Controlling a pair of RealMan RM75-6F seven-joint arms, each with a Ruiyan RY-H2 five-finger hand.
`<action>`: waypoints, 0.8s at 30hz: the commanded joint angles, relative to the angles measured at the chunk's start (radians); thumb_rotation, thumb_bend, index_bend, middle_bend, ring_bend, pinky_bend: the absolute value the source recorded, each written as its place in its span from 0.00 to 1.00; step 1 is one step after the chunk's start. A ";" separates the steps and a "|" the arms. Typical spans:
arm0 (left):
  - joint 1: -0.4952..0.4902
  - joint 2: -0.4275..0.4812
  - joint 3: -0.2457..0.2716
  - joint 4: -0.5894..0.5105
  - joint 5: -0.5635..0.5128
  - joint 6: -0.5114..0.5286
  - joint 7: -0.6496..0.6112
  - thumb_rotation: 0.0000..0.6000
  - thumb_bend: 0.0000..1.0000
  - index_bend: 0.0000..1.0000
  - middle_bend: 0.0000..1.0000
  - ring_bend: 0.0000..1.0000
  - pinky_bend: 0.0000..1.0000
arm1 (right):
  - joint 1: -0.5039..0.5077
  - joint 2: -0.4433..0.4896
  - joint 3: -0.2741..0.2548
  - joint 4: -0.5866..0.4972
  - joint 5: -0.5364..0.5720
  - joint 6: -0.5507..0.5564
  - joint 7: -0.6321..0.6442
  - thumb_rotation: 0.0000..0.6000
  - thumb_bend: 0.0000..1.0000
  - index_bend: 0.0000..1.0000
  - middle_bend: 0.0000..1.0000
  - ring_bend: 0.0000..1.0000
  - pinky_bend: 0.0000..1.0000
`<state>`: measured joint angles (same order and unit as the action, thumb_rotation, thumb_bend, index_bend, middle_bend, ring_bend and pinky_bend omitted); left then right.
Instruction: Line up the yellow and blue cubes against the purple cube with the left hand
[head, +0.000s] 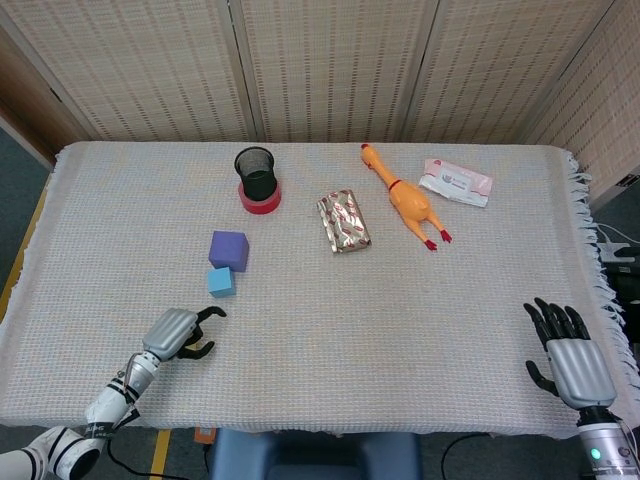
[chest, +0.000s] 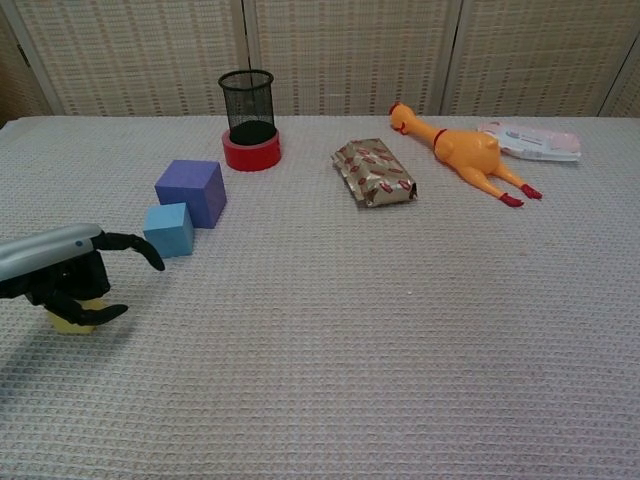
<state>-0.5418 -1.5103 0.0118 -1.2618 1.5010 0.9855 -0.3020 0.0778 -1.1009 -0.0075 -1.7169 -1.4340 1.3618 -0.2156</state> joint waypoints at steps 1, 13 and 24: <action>-0.010 -0.003 0.002 0.008 -0.006 -0.022 -0.028 1.00 0.39 0.21 1.00 1.00 1.00 | 0.000 0.000 0.001 0.001 0.004 -0.002 0.000 1.00 0.10 0.00 0.00 0.00 0.00; -0.025 -0.021 0.000 0.075 -0.034 -0.070 -0.036 1.00 0.40 0.10 1.00 1.00 1.00 | 0.002 0.001 0.004 -0.001 0.013 -0.009 -0.003 1.00 0.10 0.00 0.00 0.00 0.00; -0.026 -0.032 -0.007 0.111 -0.063 -0.096 -0.017 1.00 0.40 0.11 1.00 1.00 1.00 | 0.005 -0.002 0.006 0.000 0.020 -0.016 -0.006 1.00 0.10 0.00 0.00 0.00 0.00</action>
<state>-0.5681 -1.5421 0.0050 -1.1510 1.4379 0.8901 -0.3193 0.0831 -1.1027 -0.0011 -1.7167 -1.4141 1.3461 -0.2216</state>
